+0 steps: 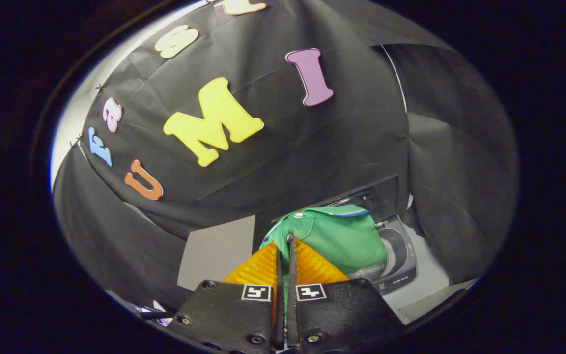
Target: Put the clothes into the washing machine and then close the washing machine lid.
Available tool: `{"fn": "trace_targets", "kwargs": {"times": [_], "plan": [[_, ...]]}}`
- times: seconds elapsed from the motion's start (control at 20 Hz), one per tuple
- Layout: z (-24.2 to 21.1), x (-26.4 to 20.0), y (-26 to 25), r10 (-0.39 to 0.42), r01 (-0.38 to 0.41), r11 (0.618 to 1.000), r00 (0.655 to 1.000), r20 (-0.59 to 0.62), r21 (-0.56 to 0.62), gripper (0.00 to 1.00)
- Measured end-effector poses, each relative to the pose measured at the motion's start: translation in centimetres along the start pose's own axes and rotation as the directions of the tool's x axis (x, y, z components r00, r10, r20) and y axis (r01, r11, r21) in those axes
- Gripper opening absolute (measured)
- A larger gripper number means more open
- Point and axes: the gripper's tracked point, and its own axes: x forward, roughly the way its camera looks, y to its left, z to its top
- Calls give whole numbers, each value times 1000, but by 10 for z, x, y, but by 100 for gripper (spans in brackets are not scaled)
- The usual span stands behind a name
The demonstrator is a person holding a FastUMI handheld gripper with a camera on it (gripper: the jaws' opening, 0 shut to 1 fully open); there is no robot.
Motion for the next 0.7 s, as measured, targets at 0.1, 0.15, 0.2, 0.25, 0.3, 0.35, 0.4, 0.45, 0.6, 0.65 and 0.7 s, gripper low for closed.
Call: {"fn": "trace_targets", "kwargs": {"times": [0.1, 0.15, 0.2, 0.25, 0.3, 0.35, 0.4, 0.45, 0.6, 0.65, 0.7], "plan": [[-5, 13, -13, -1, 1, 1000, 1000, -21, 21, 6], [-9, 19, -21, -8, 9, 1000, 1000, -28, 30, 5], [-12, 26, -30, -17, 18, 999, 999, -31, 33, 6], [-16, 33, -38, -30, 31, 999, 999, -33, 32, 6], [-19, 40, -46, -44, 45, 999, 998, -38, 28, 6], [-25, 46, -54, -61, 62, 998, 997, -42, 19, 6], [-29, 53, -63, -82, 83, 997, 996, -45, 4, 6], [-32, 58, -72, -106, 106, 994, 993, -43, -10, 6], [-41, 74, -95, -149, 148, 989, 988, -49, -13, 6], [-47, 81, -102, -157, 157, 988, 986, -57, -5, 6], [-53, 88, -109, -164, 164, 986, 984, -71, -2, 6]]}}
